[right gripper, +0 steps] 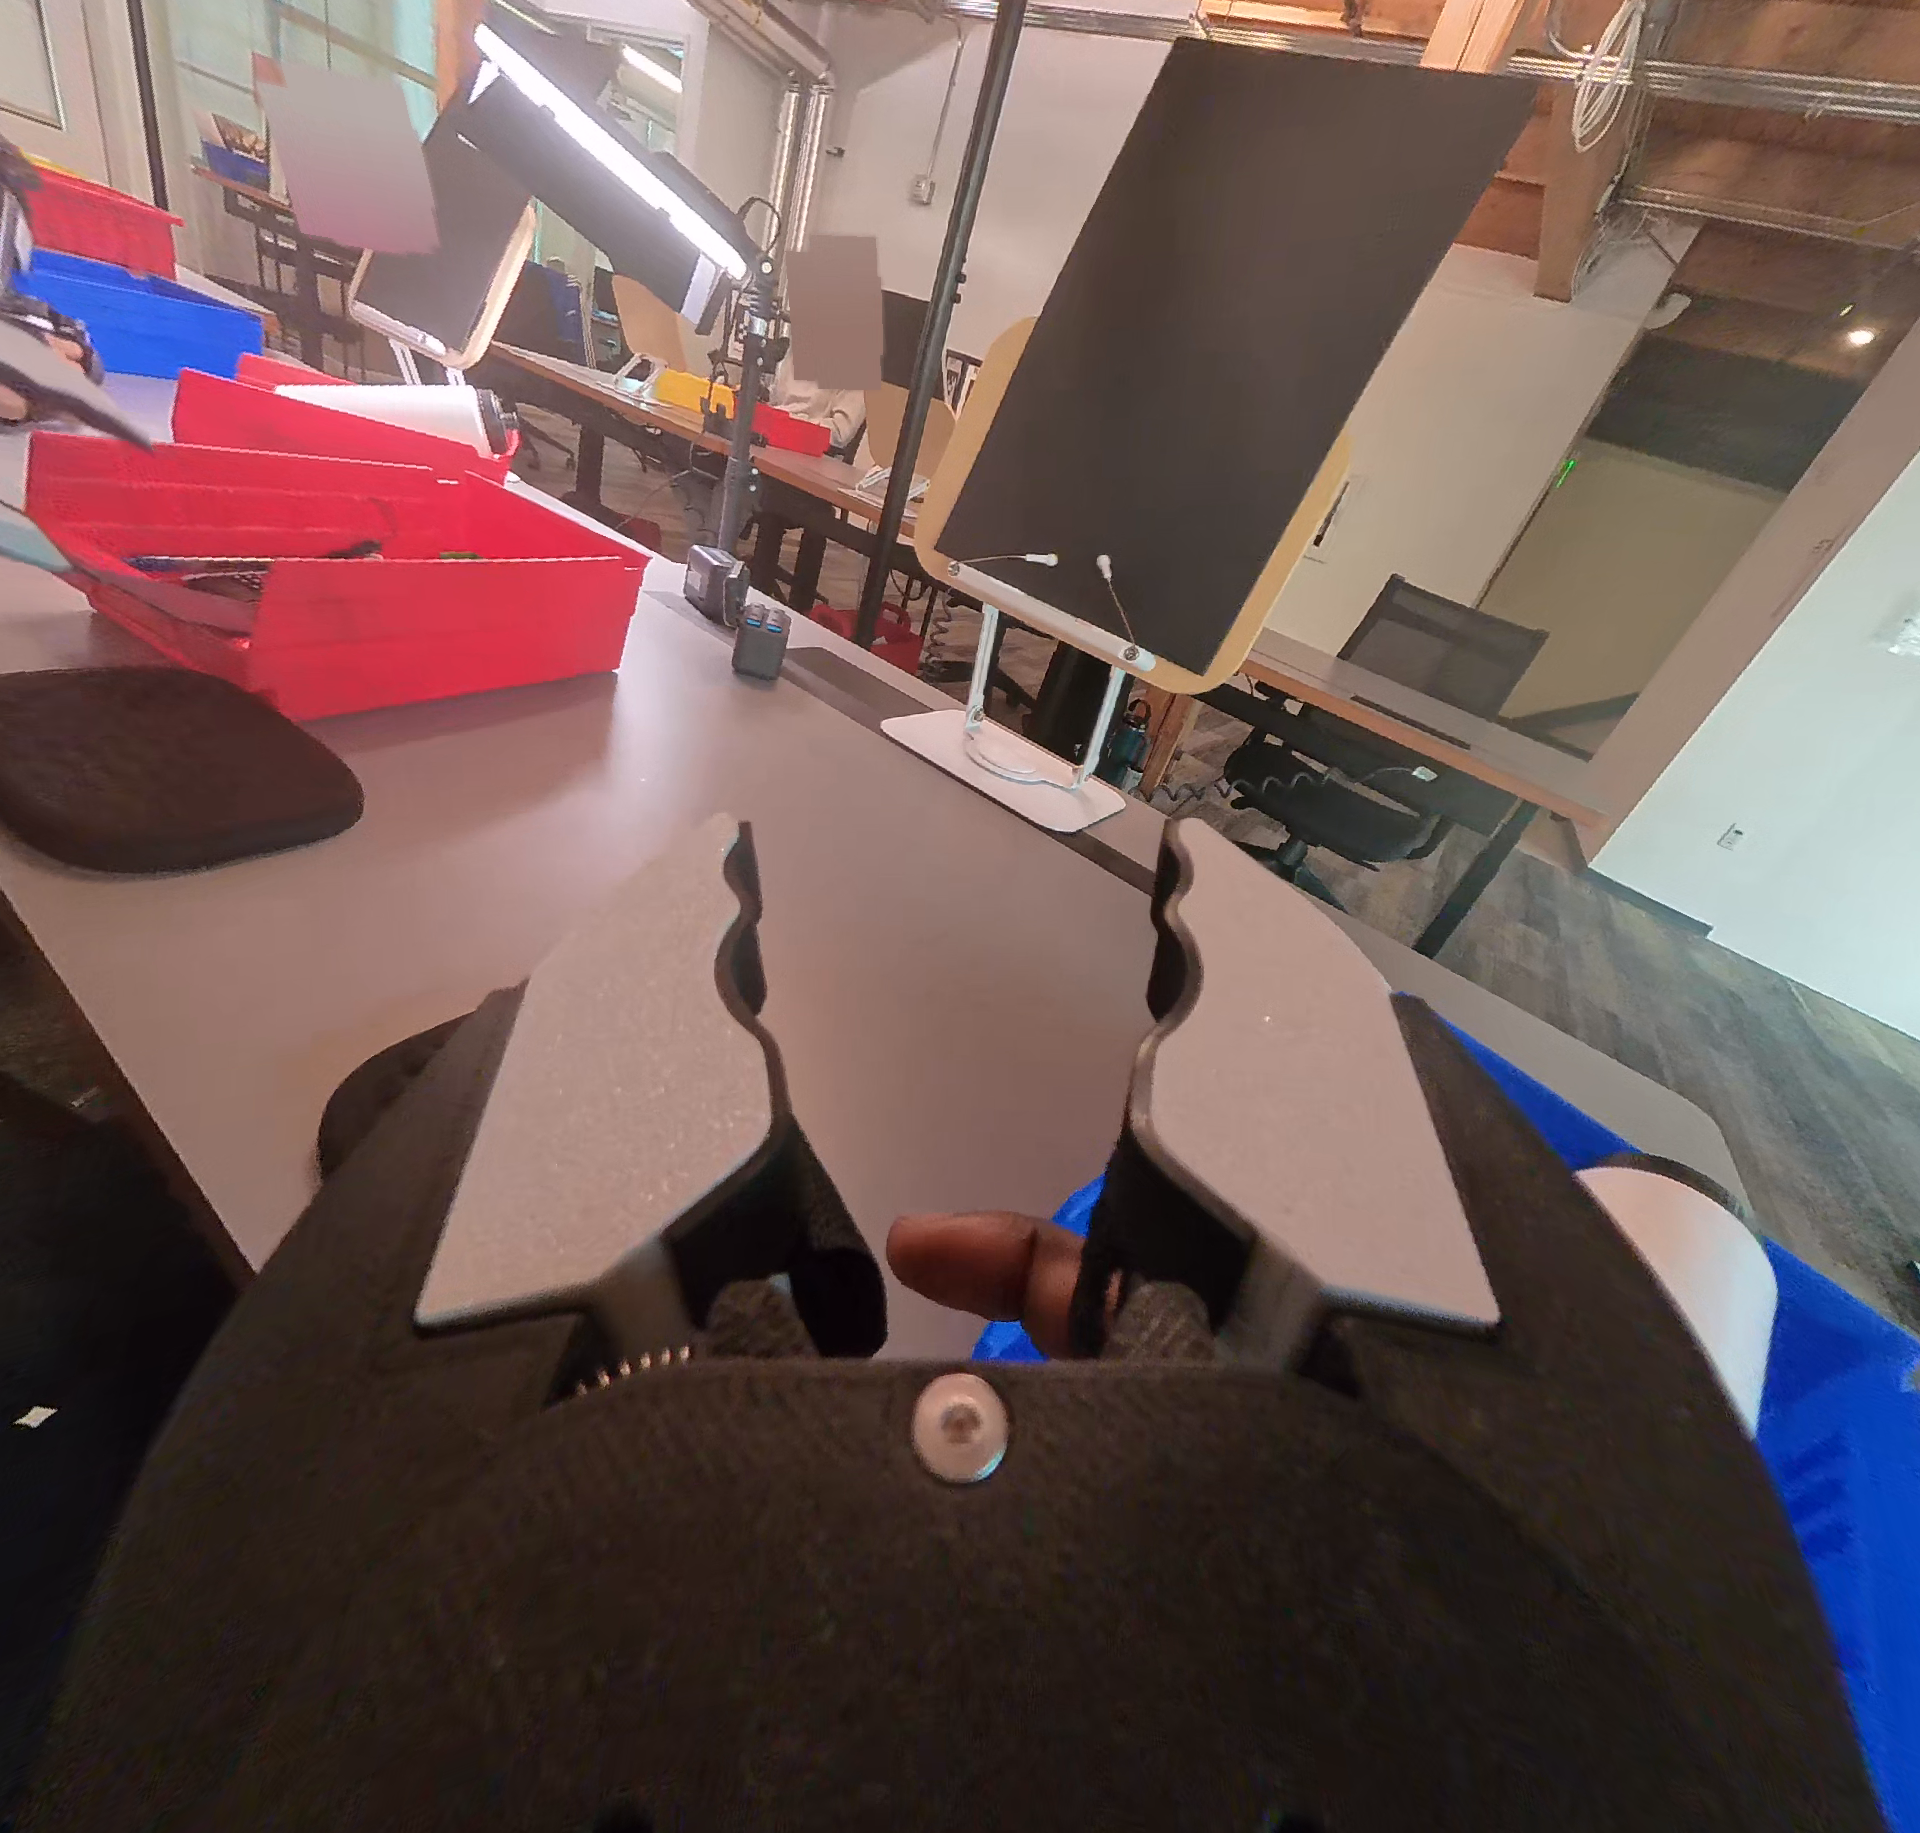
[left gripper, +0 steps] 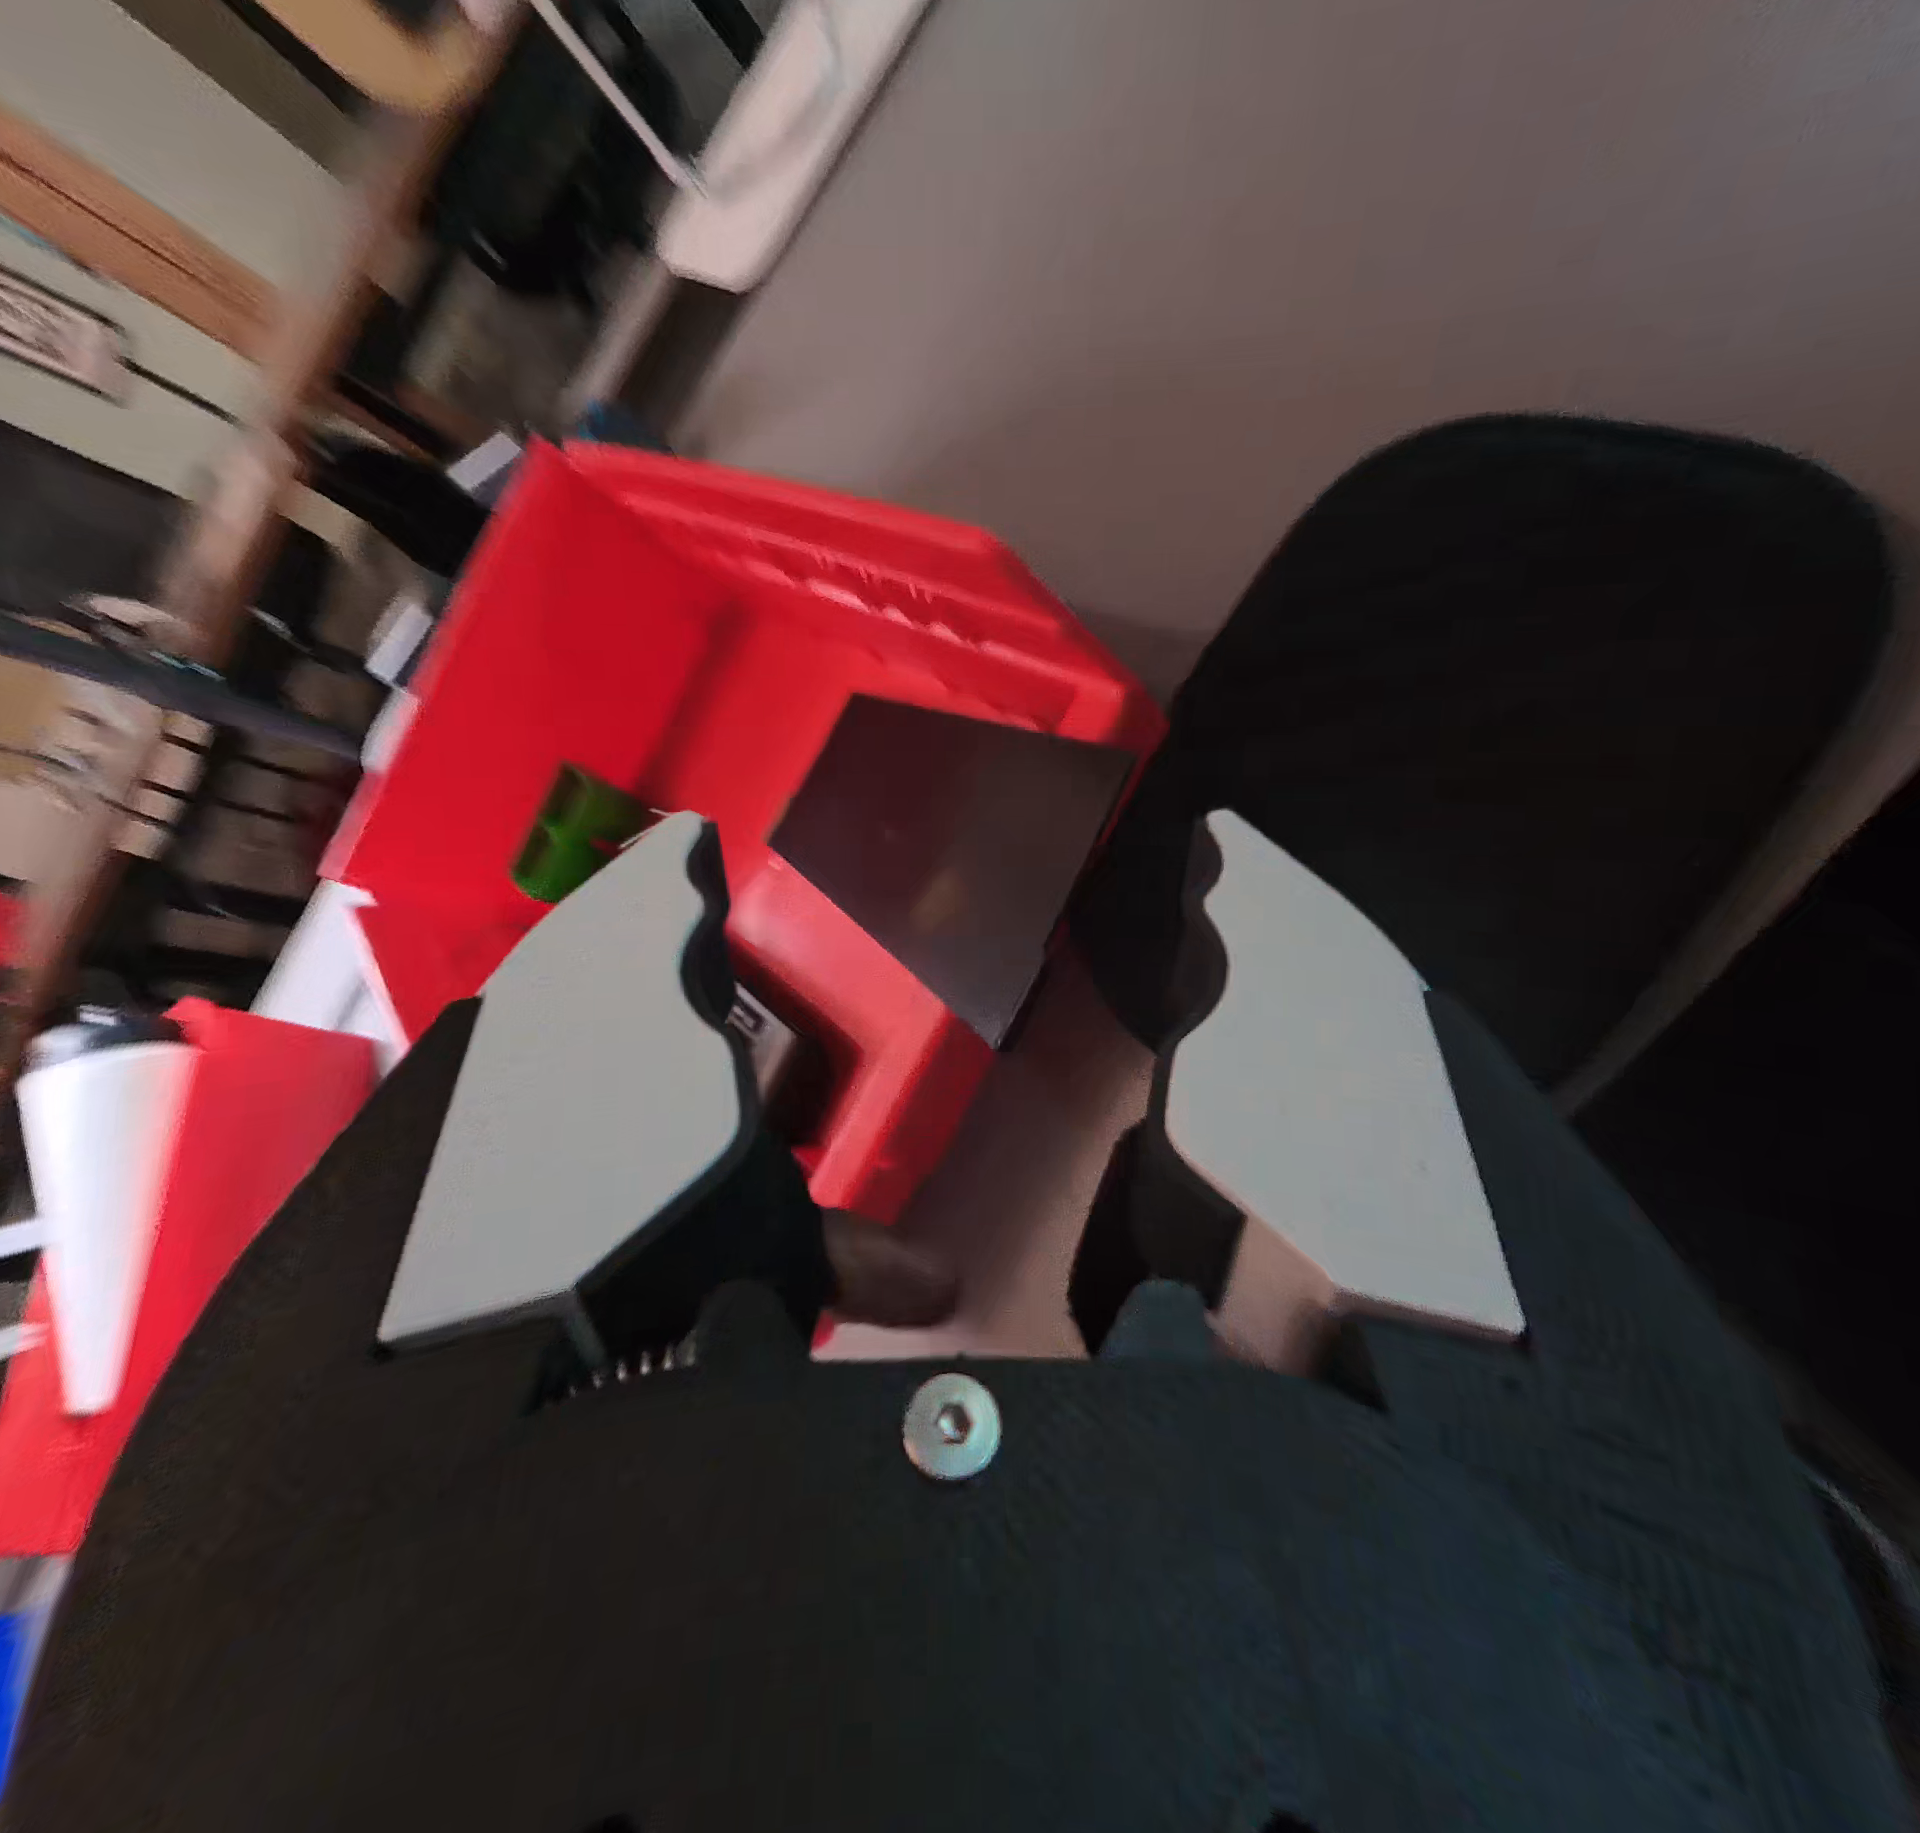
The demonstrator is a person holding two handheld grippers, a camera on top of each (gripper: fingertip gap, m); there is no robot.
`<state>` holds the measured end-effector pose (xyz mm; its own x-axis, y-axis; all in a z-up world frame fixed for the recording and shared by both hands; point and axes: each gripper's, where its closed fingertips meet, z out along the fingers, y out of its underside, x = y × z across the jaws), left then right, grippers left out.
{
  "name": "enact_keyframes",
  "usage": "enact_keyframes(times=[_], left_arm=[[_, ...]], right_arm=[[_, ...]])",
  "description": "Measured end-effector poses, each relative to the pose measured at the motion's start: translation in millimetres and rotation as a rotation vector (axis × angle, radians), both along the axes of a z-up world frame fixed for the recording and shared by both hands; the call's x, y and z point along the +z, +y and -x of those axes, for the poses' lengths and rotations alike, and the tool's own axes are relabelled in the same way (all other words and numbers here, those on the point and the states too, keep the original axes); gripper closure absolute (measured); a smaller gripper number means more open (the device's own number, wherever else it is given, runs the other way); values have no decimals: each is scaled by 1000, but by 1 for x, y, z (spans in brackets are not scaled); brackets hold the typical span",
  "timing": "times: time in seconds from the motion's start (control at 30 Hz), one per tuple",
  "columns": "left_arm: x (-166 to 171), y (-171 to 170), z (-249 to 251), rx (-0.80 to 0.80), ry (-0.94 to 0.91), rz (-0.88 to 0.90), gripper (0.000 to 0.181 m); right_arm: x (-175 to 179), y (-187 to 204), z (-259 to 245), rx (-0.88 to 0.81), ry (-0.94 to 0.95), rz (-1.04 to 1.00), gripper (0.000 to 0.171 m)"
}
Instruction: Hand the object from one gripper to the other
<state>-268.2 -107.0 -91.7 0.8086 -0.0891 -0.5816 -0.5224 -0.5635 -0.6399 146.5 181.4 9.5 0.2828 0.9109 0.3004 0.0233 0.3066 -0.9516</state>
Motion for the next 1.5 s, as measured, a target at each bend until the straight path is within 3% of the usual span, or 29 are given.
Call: enact_keyframes(times=[0.1, 0.17, 0.33, 0.4, 0.57, 0.7, 0.83, 0.97, 1.1, 1.27, 1.37, 1.5], left_arm=[[2, 2, -4, -3, 251, -91, 95], [-5, 1, 3, 42, 397, -99, 104], [-42, 0, 17, 87, 422, -9, 117], [-45, 1, 21, 93, 431, -21, 128], [-50, -1, 29, 116, 464, 2, 175], [-26, -6, 29, 184, 440, -100, 180], [39, -13, 18, 237, 359, -450, 180], [115, -21, -15, 127, 97, -919, 180], [149, -6, -74, -201, -383, -1184, 180], [127, 33, -155, -572, -1045, -1242, 180], [106, 60, -188, -670, -1408, -1234, 181], [75, 87, -230, -706, -1712, -1132, 180]], right_arm=[[-4, -4, 4, 10, -26, -18, 97], [-5, -6, 5, 15, -36, -31, 97], [-3, -5, 3, 17, -20, -26, 97], [-1, -5, 1, 12, -13, -29, 98], [-2, -5, 3, 19, -17, -31, 98], [-4, -7, 5, 23, -31, -43, 98], [-3, -10, 7, 34, -26, -40, 98], [1, -17, 12, 60, 7, 61, 109], [11, -41, 25, 199, 96, 161, 111], [11, -90, 61, 485, 253, 339, 110], [-10, -132, 97, 673, 276, 497, 101], [-36, -181, 131, 781, 313, 578, 96]])
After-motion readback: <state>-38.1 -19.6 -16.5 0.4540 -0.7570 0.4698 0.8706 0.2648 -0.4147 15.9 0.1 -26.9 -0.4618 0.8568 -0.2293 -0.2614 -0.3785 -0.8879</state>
